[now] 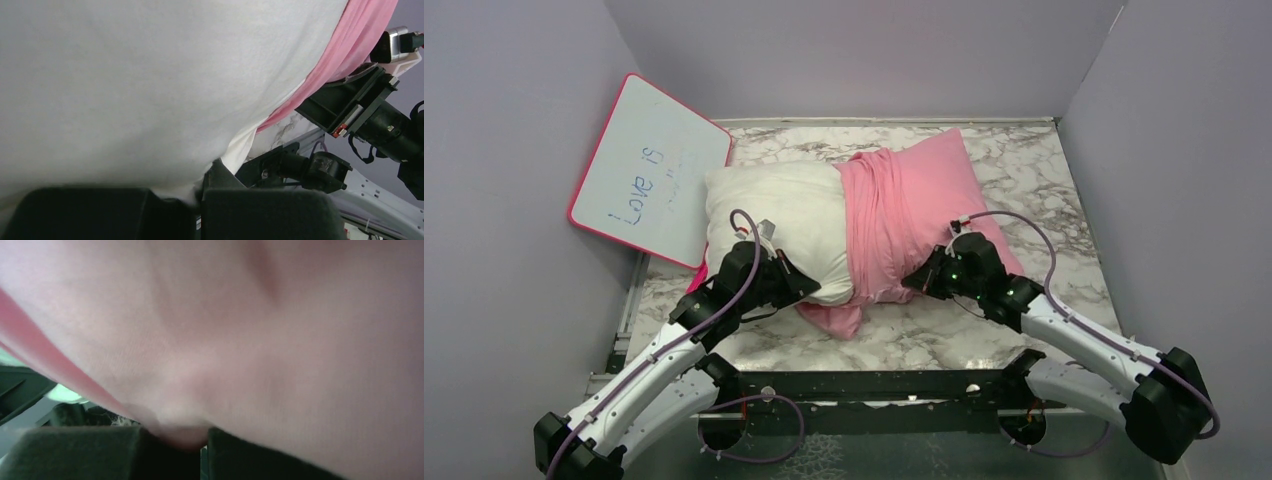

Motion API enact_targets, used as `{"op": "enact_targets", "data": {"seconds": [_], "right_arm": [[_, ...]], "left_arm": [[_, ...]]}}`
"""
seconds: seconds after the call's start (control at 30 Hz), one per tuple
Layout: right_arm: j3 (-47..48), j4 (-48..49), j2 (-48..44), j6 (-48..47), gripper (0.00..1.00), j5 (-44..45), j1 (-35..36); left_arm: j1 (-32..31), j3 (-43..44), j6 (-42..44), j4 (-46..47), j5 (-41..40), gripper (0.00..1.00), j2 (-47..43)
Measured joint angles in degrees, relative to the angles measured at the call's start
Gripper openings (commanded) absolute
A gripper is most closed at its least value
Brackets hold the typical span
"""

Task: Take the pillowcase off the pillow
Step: Remove the pillow from the pillowcase.

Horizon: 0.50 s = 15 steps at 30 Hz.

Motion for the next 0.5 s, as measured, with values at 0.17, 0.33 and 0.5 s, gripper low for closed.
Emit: {"op": "enact_targets", "data": {"seconds": [0.17,0.33,0.5], "right_arm": [[5.0,-11.4,-4.1,-1.4,0.01,11.0,0.9],[10.2,-22.1,-9.4,-1.4,0.00,24.4,1.2],[15.6,-30.8,-10.5,1.1,0.01,32.5,1.6]], "left_arm": [[0.0,2.4,2.4,-2.1,-0.2,0.00,0.1],[-0.3,8.0,5.5,-6.1,-3.2,0.00,0.5],[-0.9,11.9,6.7,-10.2,-7.3,0.00,-0.1]]}}
